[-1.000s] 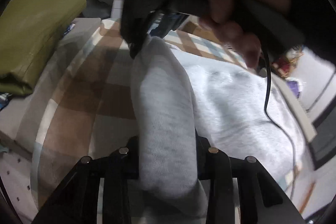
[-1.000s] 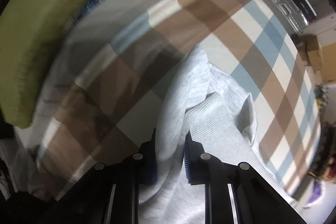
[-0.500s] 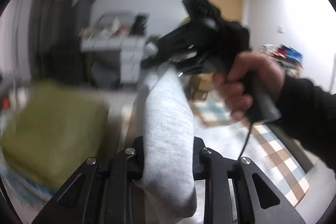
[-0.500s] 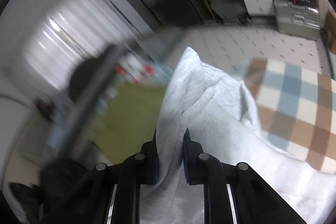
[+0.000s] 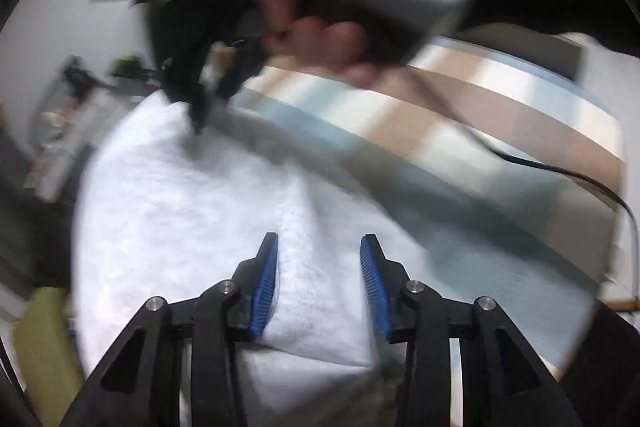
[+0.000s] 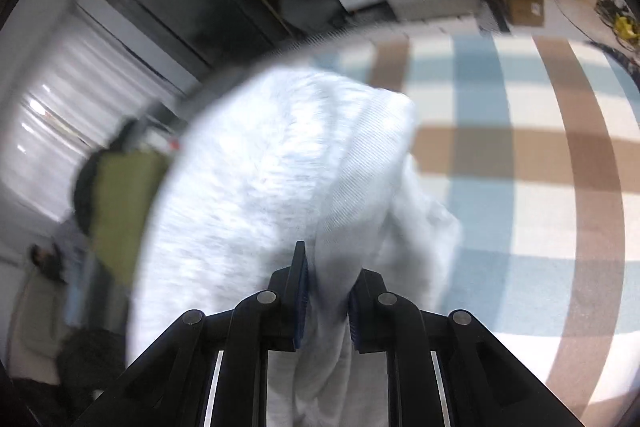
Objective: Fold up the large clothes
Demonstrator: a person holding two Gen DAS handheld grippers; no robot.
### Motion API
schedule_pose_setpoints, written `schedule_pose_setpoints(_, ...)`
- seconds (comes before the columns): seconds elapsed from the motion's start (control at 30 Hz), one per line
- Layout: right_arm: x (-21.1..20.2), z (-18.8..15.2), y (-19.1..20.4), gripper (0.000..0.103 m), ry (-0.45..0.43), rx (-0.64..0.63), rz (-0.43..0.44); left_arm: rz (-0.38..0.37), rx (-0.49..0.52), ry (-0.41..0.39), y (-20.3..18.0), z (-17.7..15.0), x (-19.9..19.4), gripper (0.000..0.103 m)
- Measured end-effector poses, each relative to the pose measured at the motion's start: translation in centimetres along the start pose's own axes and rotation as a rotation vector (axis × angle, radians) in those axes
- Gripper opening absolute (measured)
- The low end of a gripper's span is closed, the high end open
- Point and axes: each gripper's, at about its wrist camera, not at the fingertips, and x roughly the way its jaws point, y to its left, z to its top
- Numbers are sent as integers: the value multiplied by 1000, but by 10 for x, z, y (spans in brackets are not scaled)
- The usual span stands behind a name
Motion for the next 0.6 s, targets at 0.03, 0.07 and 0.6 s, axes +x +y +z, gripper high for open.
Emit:
schedule_pose_setpoints(0.03, 6, -4, 0, 16, 17, -11, -13, -49, 3, 0, -2, -3, -8, 46)
schedule_pose_setpoints(0.07, 10, -5, 1, 17, 23, -20, -18, -69, 4, -11, -5, 0, -18, 53)
schedule_pose_setpoints(0.6, -53, 3, 54, 28, -30, -200, -248, -324, -328, -48, 94, -44, -19, 90)
